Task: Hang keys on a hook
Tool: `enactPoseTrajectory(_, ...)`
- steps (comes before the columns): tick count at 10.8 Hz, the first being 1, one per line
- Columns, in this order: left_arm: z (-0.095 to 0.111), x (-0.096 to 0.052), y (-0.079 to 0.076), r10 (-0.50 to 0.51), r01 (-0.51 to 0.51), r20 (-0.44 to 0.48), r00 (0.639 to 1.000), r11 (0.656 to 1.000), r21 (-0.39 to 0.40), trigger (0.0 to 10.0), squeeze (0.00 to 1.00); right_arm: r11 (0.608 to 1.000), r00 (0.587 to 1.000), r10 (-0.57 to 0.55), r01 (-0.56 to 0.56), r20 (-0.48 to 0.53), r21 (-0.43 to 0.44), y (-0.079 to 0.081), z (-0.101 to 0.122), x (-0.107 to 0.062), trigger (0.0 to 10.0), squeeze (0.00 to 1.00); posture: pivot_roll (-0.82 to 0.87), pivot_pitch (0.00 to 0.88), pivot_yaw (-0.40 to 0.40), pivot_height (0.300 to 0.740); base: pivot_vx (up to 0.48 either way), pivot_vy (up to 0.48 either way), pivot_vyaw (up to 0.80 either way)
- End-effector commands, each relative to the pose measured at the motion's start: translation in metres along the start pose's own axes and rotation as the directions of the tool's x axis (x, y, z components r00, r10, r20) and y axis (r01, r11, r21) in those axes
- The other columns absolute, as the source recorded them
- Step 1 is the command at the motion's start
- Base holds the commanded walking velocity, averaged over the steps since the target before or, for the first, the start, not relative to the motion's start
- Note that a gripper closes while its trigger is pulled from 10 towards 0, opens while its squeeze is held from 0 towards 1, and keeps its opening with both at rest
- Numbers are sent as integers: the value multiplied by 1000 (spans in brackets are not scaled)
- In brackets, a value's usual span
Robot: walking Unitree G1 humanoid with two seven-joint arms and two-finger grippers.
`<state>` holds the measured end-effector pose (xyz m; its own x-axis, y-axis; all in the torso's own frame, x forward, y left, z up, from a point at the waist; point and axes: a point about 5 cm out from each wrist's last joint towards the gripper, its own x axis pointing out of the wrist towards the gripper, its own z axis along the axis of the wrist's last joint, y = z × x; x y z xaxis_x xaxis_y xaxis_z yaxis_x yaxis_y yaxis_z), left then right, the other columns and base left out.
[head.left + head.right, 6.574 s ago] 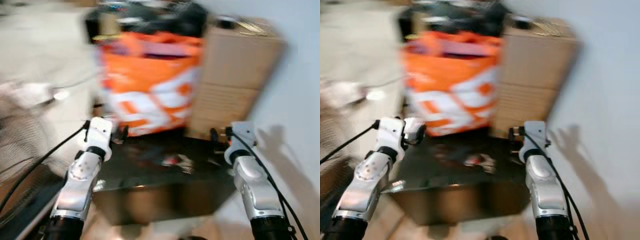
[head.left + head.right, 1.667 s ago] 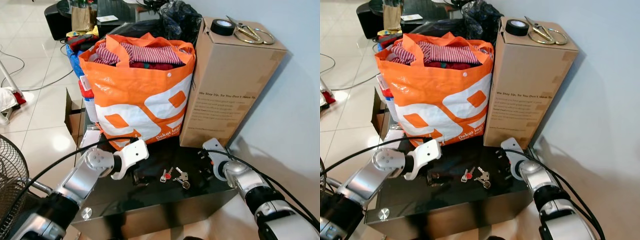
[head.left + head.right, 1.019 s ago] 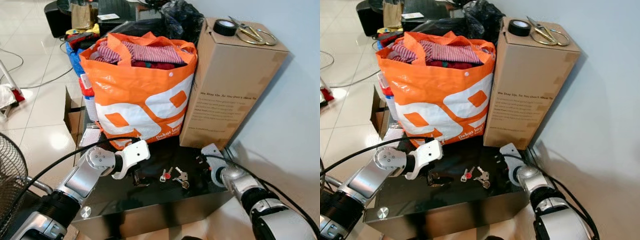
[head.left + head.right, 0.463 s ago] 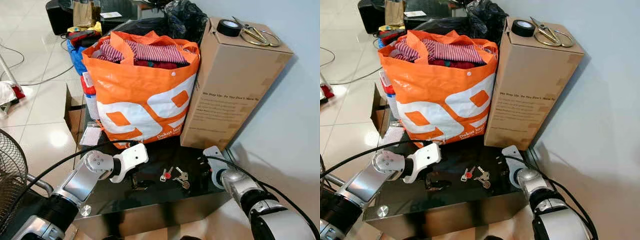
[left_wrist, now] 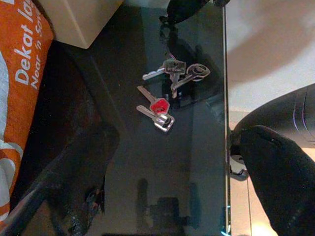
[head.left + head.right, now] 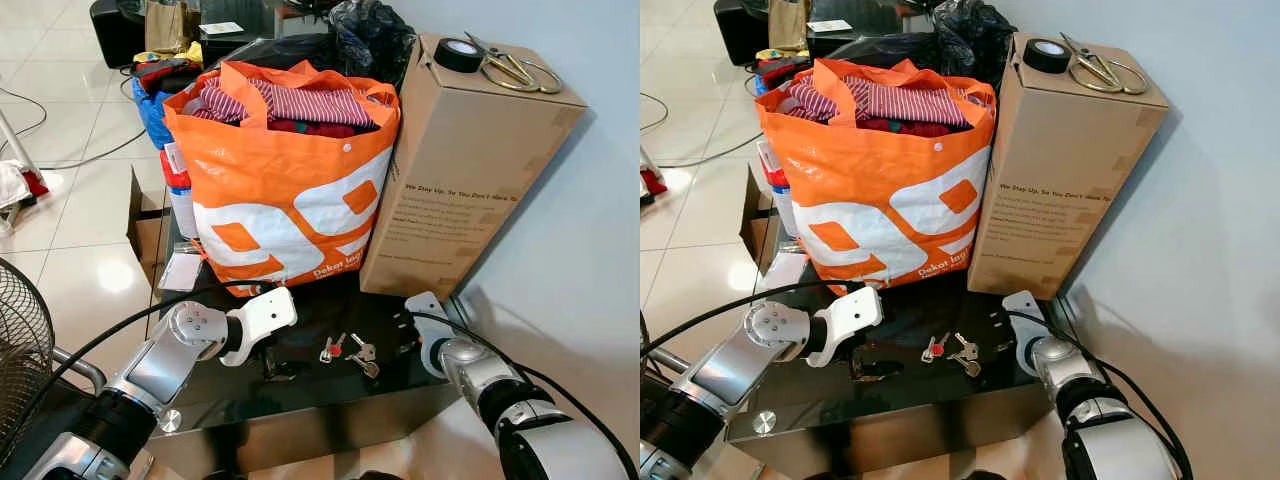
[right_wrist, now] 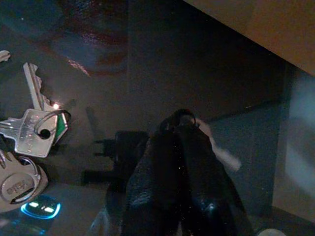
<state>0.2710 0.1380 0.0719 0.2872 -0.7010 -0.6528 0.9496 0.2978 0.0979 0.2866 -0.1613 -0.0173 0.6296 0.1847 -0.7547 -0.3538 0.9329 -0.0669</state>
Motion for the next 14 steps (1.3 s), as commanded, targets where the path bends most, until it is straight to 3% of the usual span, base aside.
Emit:
enactPoseTrajectory(1, 2, 0, -2, -5, 5, 1, 1000, 1000, 8, 10000, 24, 1000, 1000, -17, 17, -6, 14, -5, -3, -1, 0, 0, -85, 0, -134, 740, 0, 0, 0)
enactPoseTrajectory(6, 5, 2, -1, -2, 2, 11, 1000, 1000, 7, 10000, 27, 1000, 1000, -8, 7, 20, 21, -11, 0, -3, 0, 0, -85, 0, -138, 740, 0, 0, 0)
enactPoseTrajectory(9, 6, 2, 1, 5, -5, 13, 1000, 1000, 6, 10000, 27, 999, 995, 38, -42, 97, 34, -32, 4, -14, 0, 0, -102, 0, -127, 740, 0, 0, 0)
enactPoseTrajectory(13, 12, 6, 5, 5, -6, 22, 1000, 1000, 16, 10000, 24, 995, 984, 72, -82, 164, 56, -31, 5, -19, 0, 0, -112, 0, -115, 740, 0, 0, 0)
enactPoseTrajectory(14, 12, 6, 5, 5, -6, 23, 1000, 1000, 17, 10000, 24, 998, 986, 54, -60, 156, 35, -28, 3, -18, 4353, 0, -111, 0, -116, 740, 0, 0, 0)
